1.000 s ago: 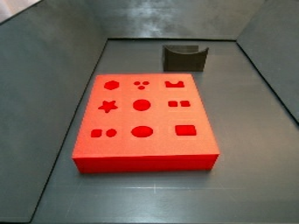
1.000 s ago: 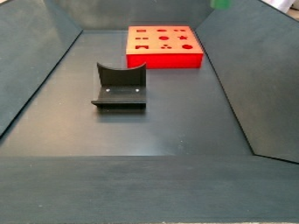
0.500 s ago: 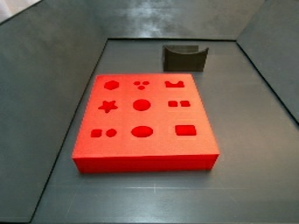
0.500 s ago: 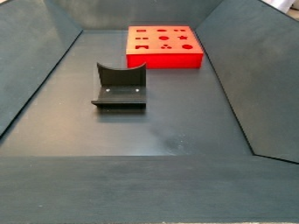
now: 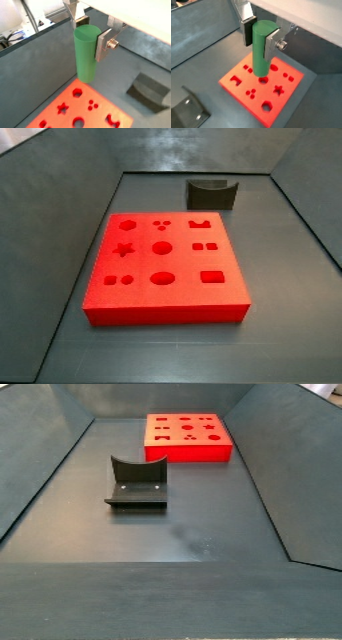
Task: Pick up the round object. Move up. Move to above the board. Insert the round object.
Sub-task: Move to above the board, then insert the round object.
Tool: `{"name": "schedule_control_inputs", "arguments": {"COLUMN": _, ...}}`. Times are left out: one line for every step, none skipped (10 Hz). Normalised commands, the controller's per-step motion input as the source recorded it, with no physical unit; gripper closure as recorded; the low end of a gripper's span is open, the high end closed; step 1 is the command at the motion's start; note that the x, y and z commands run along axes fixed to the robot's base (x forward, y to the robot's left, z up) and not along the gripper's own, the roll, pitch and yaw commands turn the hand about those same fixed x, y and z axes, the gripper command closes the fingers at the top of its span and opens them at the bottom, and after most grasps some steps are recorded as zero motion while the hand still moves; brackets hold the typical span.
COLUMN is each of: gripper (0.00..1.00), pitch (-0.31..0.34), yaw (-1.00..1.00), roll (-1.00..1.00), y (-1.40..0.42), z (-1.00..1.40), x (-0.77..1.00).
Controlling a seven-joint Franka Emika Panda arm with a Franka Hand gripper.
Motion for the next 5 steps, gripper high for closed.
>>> {"name": "schedule_control_inputs", "arguments": {"gripper": 1.0, "pitch": 0.126, "yaw": 0.01, "roll": 0.03, "y": -0.81, "z": 0.09, "x": 0.34}}
{"name": "schedule_control_inputs", "arguments": {"gripper": 1.0, "pitch": 0.133, "yaw": 0.01, "roll": 0.06, "y": -0.54, "z": 0.06, "x": 0.26}}
{"name": "schedule_control_inputs", "arguments": {"gripper": 1.0, "pitch": 0.136, "yaw": 0.01, "roll": 0.06, "y": -0.38, "z": 0.05, "x": 0.21}}
{"name": "schedule_control_inputs", "arguments": {"gripper": 1.0, "pitch": 0.0, "yaw": 0.0, "roll": 0.0, "y": 0.0, "z": 0.0, "x": -0.02}}
{"name": "schedule_control_inputs", "arguments": {"gripper": 1.0, "pitch": 0.0, "yaw": 0.0, "roll": -0.02, "y": 0.04, "z": 0.0, "x": 0.0}}
